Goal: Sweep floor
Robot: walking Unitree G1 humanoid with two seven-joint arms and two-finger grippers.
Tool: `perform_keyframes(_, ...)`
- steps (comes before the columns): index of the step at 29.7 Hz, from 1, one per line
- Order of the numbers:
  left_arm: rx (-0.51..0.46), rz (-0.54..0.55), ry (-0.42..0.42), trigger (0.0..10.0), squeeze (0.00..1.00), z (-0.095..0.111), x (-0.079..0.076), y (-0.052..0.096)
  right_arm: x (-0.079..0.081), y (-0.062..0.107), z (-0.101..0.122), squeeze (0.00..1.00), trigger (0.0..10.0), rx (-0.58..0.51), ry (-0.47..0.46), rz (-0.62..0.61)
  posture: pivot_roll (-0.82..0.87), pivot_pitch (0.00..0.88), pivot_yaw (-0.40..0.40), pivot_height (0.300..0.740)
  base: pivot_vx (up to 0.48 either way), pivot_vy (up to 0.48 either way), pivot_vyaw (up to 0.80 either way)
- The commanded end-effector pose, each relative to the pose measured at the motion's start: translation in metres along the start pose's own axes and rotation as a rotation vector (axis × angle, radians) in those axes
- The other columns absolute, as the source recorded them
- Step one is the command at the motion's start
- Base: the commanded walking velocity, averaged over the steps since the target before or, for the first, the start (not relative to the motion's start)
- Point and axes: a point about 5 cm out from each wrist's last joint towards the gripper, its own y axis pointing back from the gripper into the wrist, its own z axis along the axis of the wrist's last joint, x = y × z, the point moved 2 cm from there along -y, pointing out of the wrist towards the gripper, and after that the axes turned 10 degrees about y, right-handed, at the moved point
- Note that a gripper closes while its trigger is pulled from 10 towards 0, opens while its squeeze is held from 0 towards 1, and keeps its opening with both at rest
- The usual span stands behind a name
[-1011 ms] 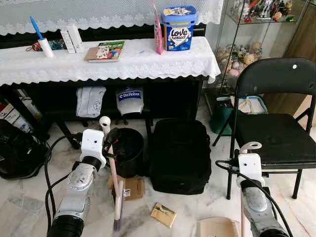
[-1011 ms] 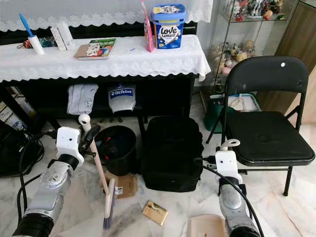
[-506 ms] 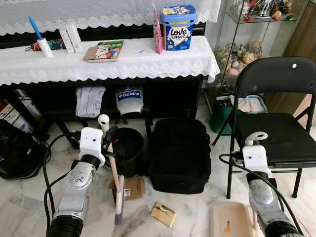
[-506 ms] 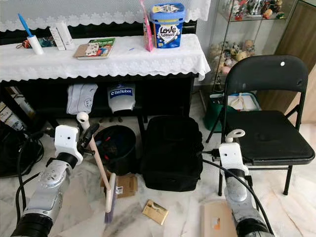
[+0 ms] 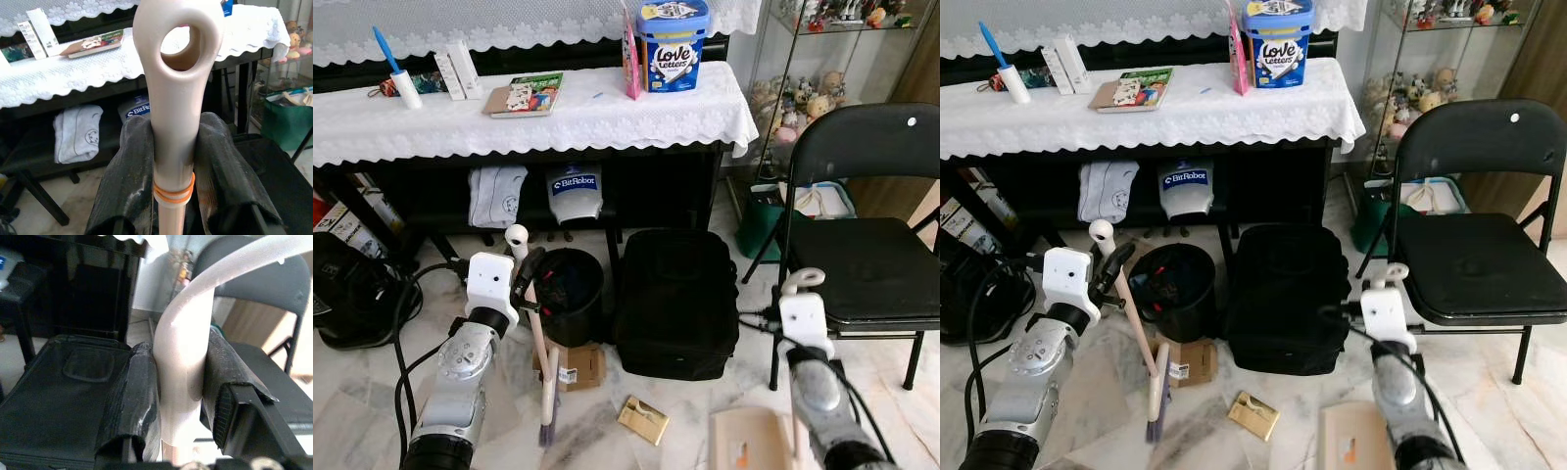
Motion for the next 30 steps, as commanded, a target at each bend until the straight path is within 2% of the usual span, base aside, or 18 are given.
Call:
perform_keyframes(1,-0.029,-0.009,-0.011,10.0,0.0,0.01,0.001,0.0,0.012,0.012,-0.017,0.0,10.0,0.075,0.001,0.048,0.02,0.052,0.109,0.74,0.0,0.0,0.0)
perform_keyframes(3,-0.021,-0.015,-0.011,10.0,0.0,0.008,0.001,0.0,0.015,0.015,-0.021,0.0,10.0,0.098,-0.015,0.049,0.02,0.049,0.107,0.74,0.0,0.0,0.0)
perform_keyframes(5,-0.007,-0.019,-0.01,10.0,0.0,0.006,0.0,0.0,0.015,0.02,-0.028,0.0,10.0,0.139,-0.069,0.021,0.02,0.044,0.103,0.74,0.0,0.0,0.0)
perform_keyframes(11,0.025,-0.048,-0.003,10.0,0.0,0.002,-0.002,-0.003,0.016,0.024,-0.035,0.0,10.0,0.203,-0.137,-0.013,0.01,0.029,0.095,0.74,0.0,0.0,0.0)
perform_keyframes(15,0.043,-0.063,0.001,10.0,0.0,0.001,-0.002,-0.005,0.009,0.024,-0.04,0.0,10.0,0.24,-0.247,-0.082,0.0,0.016,0.087,0.74,0.0,0.0,0.0)
perform_keyframes(18,0.046,-0.066,0.002,10.0,0.0,0.001,-0.002,-0.006,0.006,0.025,-0.044,0.0,10.0,0.268,-0.274,-0.106,0.0,0.015,0.086,0.74,0.0,0.0,0.0)
perform_keyframes(22,0.065,-0.087,0.012,10.0,0.0,-0.002,-0.003,-0.008,0.001,0.026,-0.049,0.0,10.0,0.308,-0.379,-0.157,-0.01,0.004,0.081,0.74,0.0,0.0,0.0)
perform_keyframes(30,0.083,-0.11,0.026,10.0,0.0,-0.004,-0.006,-0.01,0.002,0.023,-0.049,0.0,10.0,0.329,-0.434,-0.169,-0.01,0.0,0.076,0.74,0.0,0.0,0.0)
